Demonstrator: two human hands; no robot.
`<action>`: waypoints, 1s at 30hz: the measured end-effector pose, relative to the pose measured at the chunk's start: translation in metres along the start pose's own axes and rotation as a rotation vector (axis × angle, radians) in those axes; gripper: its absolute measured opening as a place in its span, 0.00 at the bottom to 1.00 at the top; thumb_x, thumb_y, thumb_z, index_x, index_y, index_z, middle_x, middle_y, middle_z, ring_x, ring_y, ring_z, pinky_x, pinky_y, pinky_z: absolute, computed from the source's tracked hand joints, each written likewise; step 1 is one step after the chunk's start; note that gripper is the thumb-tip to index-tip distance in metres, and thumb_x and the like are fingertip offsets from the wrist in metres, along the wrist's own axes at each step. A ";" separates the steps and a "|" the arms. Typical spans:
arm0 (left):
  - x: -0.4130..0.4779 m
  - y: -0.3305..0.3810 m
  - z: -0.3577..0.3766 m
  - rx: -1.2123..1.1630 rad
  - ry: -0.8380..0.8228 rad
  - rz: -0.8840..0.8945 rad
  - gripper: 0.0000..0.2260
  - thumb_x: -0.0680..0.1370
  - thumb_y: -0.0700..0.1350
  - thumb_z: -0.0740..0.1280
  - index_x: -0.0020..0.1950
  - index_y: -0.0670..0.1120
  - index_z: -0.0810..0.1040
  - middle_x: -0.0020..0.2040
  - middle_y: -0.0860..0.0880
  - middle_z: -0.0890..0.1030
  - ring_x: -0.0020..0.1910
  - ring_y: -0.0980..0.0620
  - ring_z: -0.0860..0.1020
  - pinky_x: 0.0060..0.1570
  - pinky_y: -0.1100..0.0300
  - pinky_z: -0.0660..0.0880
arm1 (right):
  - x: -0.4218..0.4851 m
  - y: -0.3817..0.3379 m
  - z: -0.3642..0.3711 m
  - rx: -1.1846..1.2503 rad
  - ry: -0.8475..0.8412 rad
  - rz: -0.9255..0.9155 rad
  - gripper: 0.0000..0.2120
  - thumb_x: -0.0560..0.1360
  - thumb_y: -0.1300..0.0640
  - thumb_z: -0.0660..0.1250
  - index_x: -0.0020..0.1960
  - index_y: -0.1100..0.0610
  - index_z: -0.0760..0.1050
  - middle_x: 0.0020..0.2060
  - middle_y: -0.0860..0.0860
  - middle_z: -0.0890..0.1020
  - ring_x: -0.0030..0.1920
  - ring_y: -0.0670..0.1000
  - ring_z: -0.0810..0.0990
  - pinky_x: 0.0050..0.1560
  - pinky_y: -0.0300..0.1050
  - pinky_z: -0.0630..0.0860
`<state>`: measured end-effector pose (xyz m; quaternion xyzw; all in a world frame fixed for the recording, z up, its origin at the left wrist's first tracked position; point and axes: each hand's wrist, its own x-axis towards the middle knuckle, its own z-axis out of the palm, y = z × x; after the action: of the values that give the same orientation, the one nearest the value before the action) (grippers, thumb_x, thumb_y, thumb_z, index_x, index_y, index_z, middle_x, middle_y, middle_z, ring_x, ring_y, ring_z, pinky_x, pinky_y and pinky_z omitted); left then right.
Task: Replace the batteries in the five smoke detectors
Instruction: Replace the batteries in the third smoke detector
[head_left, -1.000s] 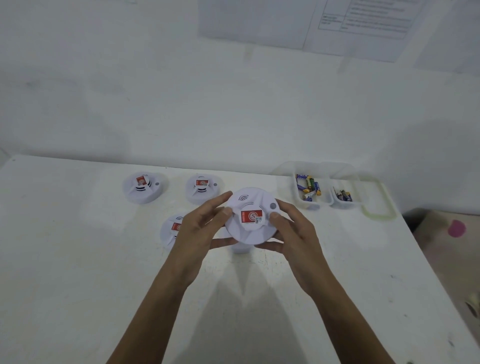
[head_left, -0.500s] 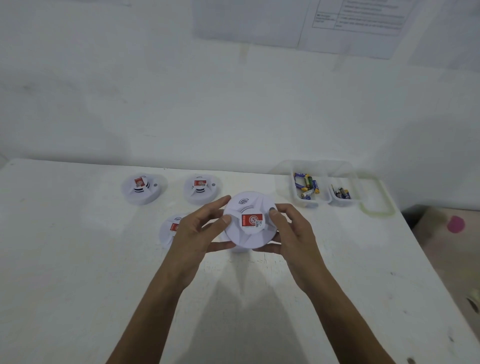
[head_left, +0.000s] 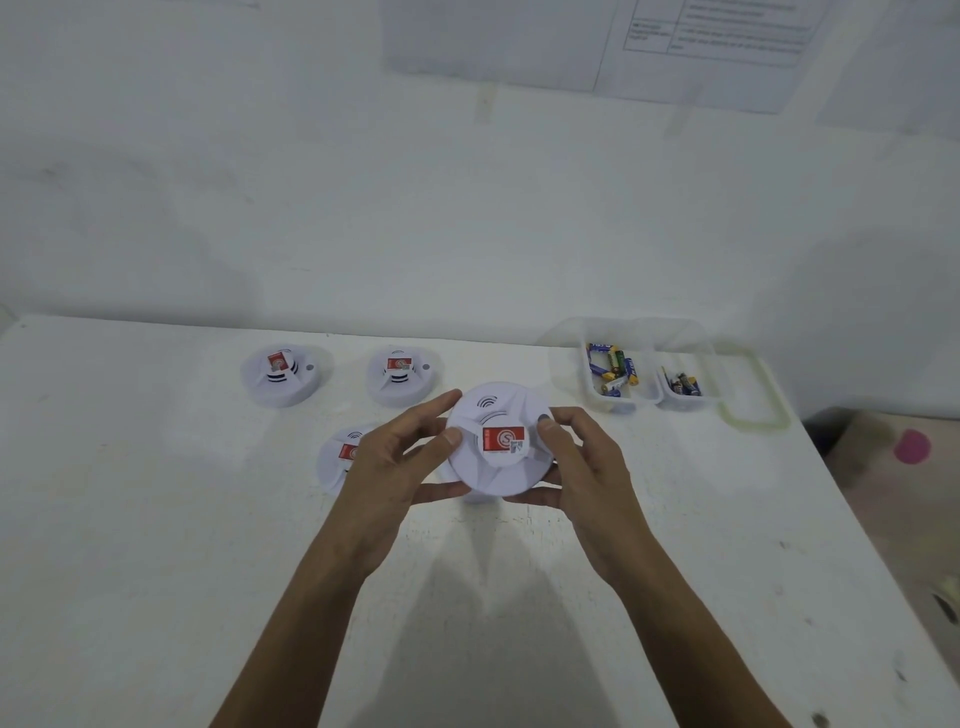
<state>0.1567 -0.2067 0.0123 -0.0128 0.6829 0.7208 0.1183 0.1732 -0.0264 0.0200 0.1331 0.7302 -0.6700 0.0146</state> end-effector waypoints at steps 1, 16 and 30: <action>0.000 0.000 0.000 -0.003 0.000 0.000 0.25 0.70 0.51 0.67 0.68 0.52 0.73 0.57 0.50 0.81 0.56 0.50 0.80 0.53 0.46 0.79 | 0.000 0.000 0.000 0.002 -0.004 -0.002 0.12 0.79 0.52 0.62 0.60 0.56 0.73 0.57 0.54 0.80 0.54 0.56 0.82 0.47 0.59 0.81; 0.004 0.000 0.003 -0.009 -0.001 0.018 0.24 0.70 0.51 0.68 0.66 0.53 0.75 0.54 0.52 0.83 0.53 0.54 0.81 0.49 0.51 0.81 | 0.005 0.003 -0.004 0.031 -0.011 0.005 0.12 0.79 0.53 0.62 0.60 0.55 0.73 0.57 0.53 0.80 0.54 0.56 0.82 0.47 0.56 0.82; 0.025 -0.009 0.008 -0.068 0.087 0.014 0.19 0.73 0.46 0.70 0.64 0.49 0.77 0.53 0.47 0.83 0.52 0.50 0.82 0.43 0.55 0.81 | 0.018 0.010 -0.010 0.141 -0.018 -0.011 0.14 0.79 0.59 0.63 0.64 0.54 0.73 0.54 0.52 0.82 0.51 0.52 0.83 0.43 0.50 0.83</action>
<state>0.1351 -0.1945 -0.0004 -0.0433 0.6625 0.7432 0.0829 0.1591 -0.0123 0.0075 0.1237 0.6816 -0.7211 0.0082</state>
